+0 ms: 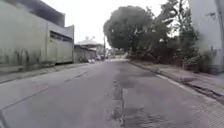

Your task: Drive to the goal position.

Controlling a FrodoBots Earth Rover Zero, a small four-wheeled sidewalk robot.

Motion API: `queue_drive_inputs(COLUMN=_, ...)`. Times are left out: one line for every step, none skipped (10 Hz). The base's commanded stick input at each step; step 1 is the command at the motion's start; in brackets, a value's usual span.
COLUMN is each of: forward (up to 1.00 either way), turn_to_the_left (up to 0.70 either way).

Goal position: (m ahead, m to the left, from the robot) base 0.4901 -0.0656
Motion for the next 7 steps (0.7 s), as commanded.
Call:
queue_drive_inputs(forward=1.00, turn_to_the_left=0.00)
queue_drive_inputs(forward=1.00, turn_to_the_left=0.00)
queue_drive_inputs(forward=1.00, turn_to_the_left=0.00)
queue_drive_inputs(forward=1.00, turn_to_the_left=0.00)
queue_drive_inputs(forward=1.00, turn_to_the_left=0.00)
queue_drive_inputs(forward=1.00, turn_to_the_left=0.00)
queue_drive_inputs(forward=1.00, turn_to_the_left=0.00)
